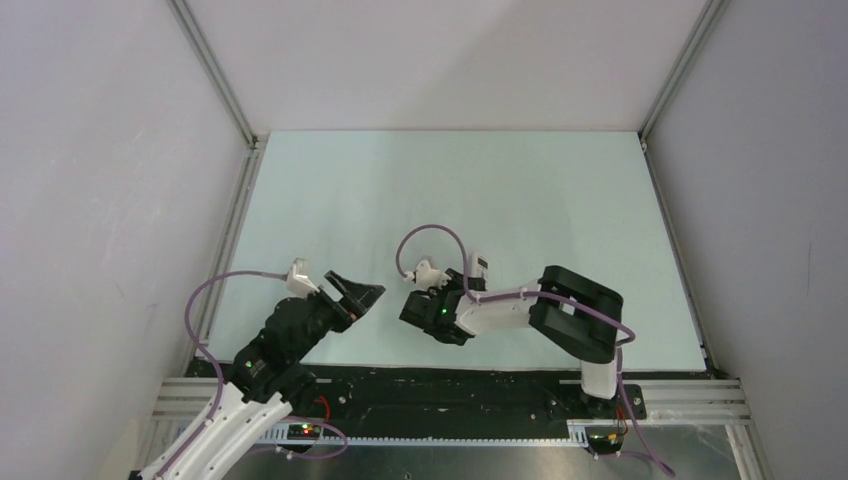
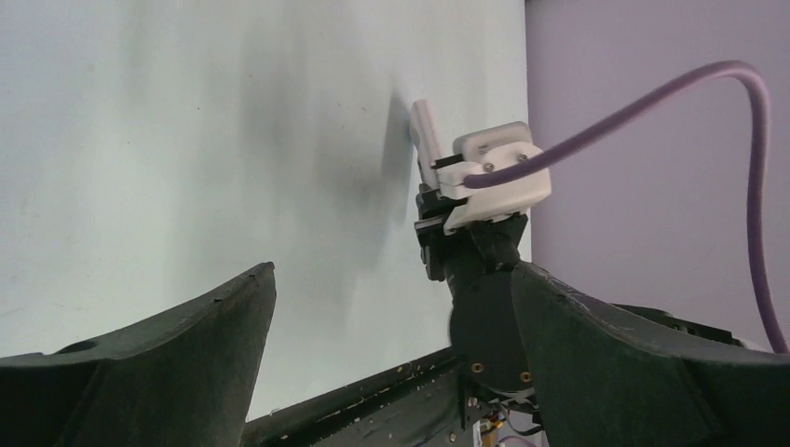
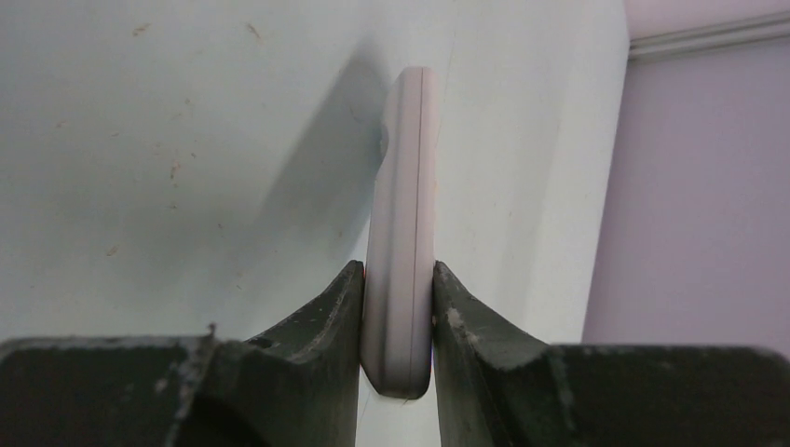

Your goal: Load the batteries into the remote control

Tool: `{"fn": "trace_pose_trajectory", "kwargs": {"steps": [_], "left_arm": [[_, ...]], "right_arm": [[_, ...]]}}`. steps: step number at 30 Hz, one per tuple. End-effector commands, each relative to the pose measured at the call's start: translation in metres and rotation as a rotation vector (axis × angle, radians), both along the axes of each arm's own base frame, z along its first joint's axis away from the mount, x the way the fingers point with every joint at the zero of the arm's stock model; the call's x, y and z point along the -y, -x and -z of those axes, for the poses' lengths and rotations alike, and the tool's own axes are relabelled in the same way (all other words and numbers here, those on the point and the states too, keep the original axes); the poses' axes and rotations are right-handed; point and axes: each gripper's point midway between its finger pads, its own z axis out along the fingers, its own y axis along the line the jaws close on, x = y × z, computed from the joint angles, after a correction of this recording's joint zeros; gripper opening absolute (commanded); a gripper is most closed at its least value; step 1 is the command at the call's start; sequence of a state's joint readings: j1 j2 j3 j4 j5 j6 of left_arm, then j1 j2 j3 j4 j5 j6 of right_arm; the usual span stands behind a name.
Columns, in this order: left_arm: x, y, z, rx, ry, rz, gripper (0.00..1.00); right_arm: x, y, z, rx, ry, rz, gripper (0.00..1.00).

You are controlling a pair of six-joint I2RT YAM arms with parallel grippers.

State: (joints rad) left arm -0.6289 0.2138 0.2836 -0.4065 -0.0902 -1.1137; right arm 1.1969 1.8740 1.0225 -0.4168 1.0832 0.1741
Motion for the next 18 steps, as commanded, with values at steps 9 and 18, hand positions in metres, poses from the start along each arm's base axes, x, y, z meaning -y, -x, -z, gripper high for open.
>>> {"fn": "trace_pose_trajectory", "kwargs": {"steps": [9,18], "left_arm": [[-0.011,-0.003,-0.005,0.014,-0.025,-0.051,0.98],[-0.013,-0.002,-0.008,0.037,-0.006,-0.059,0.98]], "right_arm": [[-0.009,0.031,0.046,-0.202,0.028,0.027,0.48],[-0.02,0.039,0.039,-0.218,-0.075,0.032,0.63]]}}
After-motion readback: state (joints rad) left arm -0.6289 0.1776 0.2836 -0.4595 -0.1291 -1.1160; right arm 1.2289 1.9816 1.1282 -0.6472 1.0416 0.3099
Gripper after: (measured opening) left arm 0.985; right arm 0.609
